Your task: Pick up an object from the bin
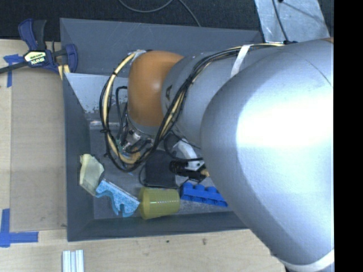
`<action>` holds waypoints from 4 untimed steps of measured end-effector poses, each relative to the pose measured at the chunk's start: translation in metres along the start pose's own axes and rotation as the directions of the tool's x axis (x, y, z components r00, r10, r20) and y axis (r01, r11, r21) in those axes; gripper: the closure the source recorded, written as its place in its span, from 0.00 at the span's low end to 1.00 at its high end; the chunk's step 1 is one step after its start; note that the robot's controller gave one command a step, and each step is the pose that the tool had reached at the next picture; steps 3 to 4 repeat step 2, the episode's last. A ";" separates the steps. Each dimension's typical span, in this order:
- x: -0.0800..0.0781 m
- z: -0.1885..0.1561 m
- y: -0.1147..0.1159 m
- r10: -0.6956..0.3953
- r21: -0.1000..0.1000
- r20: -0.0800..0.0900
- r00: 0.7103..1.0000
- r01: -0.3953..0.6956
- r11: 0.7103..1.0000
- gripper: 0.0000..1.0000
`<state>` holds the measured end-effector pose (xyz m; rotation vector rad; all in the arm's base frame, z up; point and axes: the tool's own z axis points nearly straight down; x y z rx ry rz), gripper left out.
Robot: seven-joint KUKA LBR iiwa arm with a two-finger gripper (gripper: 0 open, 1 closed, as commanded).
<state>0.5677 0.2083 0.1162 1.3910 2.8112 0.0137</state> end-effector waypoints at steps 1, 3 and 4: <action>0.000 -0.007 -0.001 0.020 0.006 -0.002 1.000 -0.020 1.000 1.00; 0.000 -0.019 -0.001 0.005 0.005 -0.001 1.000 -0.005 1.000 1.00; 0.000 -0.019 -0.001 0.005 0.005 -0.001 1.000 -0.005 1.000 1.00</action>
Offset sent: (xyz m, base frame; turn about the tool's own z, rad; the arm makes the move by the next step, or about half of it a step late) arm 0.0001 0.0001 0.0432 0.0000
